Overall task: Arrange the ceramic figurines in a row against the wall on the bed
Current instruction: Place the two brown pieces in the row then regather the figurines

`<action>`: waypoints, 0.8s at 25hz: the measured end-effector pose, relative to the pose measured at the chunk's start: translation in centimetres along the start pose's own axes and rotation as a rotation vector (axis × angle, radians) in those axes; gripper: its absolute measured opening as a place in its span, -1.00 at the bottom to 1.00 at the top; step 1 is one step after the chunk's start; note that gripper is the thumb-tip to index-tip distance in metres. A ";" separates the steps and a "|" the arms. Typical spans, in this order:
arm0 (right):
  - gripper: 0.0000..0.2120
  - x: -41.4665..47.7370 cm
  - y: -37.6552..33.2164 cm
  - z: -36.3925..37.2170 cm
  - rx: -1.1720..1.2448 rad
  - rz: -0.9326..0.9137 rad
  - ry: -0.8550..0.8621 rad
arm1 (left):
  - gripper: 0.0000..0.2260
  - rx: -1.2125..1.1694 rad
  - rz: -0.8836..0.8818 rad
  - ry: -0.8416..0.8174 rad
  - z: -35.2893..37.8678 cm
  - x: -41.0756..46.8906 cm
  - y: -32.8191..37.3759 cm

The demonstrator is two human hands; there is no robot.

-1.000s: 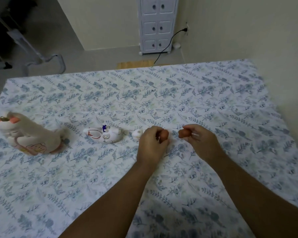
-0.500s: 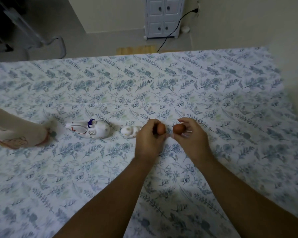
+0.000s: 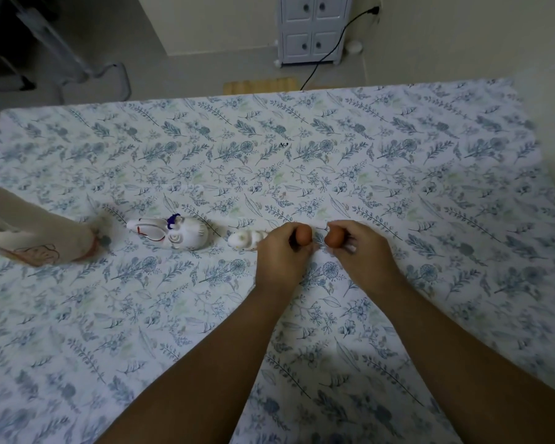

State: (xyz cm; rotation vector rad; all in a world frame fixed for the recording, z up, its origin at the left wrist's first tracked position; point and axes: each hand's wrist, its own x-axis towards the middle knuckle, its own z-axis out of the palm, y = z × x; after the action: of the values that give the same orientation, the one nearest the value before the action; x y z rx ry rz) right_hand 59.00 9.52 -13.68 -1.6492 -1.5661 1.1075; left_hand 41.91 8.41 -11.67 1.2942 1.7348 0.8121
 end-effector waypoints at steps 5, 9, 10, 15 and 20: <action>-0.76 0.8 -0.3 -0.3 -0.117 -0.059 0.013 | -0.83 0.074 0.023 -0.011 0.0 0.2 0.1; -0.74 0.8 -0.6 -0.6 -0.133 0.005 -0.048 | -0.86 0.116 0.033 0.002 0.2 0.2 0.1; -0.73 0.7 -0.6 -0.6 -0.145 0.009 -0.048 | -0.86 0.116 0.034 0.004 0.2 0.2 0.1; -0.54 0.3 -1.3 -0.6 -0.140 0.024 -0.055 | -0.74 0.092 0.066 0.013 0.2 -0.2 0.2; -0.29 -0.6 -2.7 -1.2 -0.190 0.035 -0.075 | -0.53 0.085 0.146 0.058 -1.2 -2.2 1.2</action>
State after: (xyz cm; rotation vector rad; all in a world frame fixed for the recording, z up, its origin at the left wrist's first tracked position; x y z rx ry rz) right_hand 58.79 9.40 -10.68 -1.7821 -1.7425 1.0777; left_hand 41.76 6.64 -9.59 1.4821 1.7518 0.8741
